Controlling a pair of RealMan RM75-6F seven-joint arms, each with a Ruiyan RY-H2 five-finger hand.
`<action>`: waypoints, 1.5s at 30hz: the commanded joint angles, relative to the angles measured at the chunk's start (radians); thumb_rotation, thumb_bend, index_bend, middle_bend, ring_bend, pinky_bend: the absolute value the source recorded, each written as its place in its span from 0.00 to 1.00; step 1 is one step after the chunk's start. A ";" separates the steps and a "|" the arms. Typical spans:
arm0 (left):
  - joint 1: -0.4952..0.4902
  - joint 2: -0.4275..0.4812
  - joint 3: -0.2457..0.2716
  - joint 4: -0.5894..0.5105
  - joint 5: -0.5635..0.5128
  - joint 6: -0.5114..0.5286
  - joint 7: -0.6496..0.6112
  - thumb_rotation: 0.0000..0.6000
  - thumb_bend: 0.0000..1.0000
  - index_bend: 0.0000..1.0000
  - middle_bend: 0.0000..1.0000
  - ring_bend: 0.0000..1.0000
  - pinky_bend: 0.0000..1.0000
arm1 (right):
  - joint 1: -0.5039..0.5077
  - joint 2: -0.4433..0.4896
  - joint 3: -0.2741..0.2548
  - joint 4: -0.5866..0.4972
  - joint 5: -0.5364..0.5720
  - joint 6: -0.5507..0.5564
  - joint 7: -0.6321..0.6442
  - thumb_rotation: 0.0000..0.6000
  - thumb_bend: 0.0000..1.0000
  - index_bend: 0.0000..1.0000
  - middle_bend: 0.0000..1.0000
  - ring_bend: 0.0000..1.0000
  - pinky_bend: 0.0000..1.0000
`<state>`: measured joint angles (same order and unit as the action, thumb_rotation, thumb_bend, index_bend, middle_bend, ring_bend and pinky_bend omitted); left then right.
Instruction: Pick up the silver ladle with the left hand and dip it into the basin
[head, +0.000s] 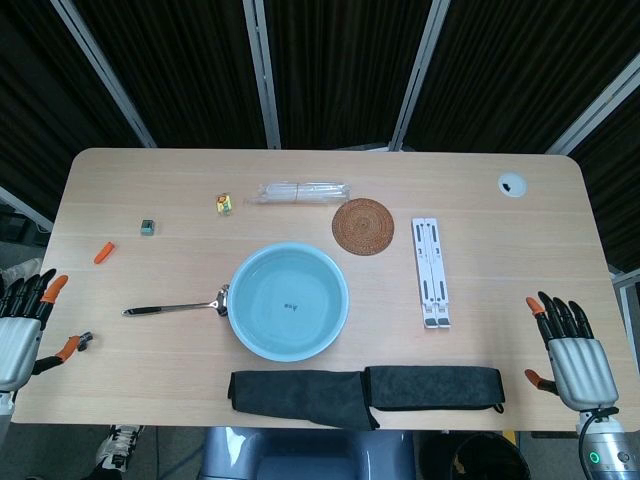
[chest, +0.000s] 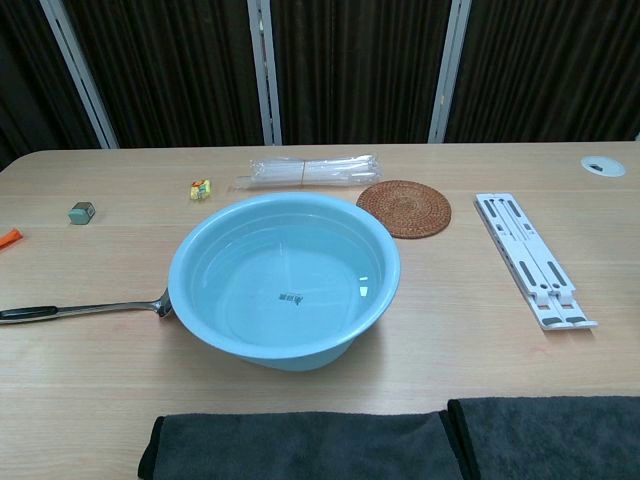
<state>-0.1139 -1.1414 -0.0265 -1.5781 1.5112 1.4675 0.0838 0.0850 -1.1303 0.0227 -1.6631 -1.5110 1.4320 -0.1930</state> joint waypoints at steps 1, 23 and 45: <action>-0.003 0.001 0.000 -0.001 -0.003 -0.007 0.002 0.95 0.28 0.05 0.00 0.00 0.00 | 0.000 -0.001 -0.001 -0.001 -0.004 0.001 -0.005 1.00 0.00 0.00 0.00 0.00 0.00; -0.171 -0.076 -0.066 0.174 -0.188 -0.330 0.009 0.95 0.33 0.39 0.00 0.00 0.00 | 0.006 -0.003 0.001 0.012 0.015 -0.017 0.007 1.00 0.00 0.00 0.00 0.00 0.00; -0.237 -0.422 -0.092 0.420 -0.279 -0.348 0.132 0.95 0.38 0.42 0.00 0.00 0.00 | 0.006 0.059 0.004 0.025 0.003 -0.018 0.181 1.00 0.00 0.00 0.00 0.00 0.00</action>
<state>-0.3475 -1.5531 -0.1188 -1.1659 1.2365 1.1182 0.2070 0.0918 -1.0768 0.0257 -1.6403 -1.5085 1.4138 -0.0211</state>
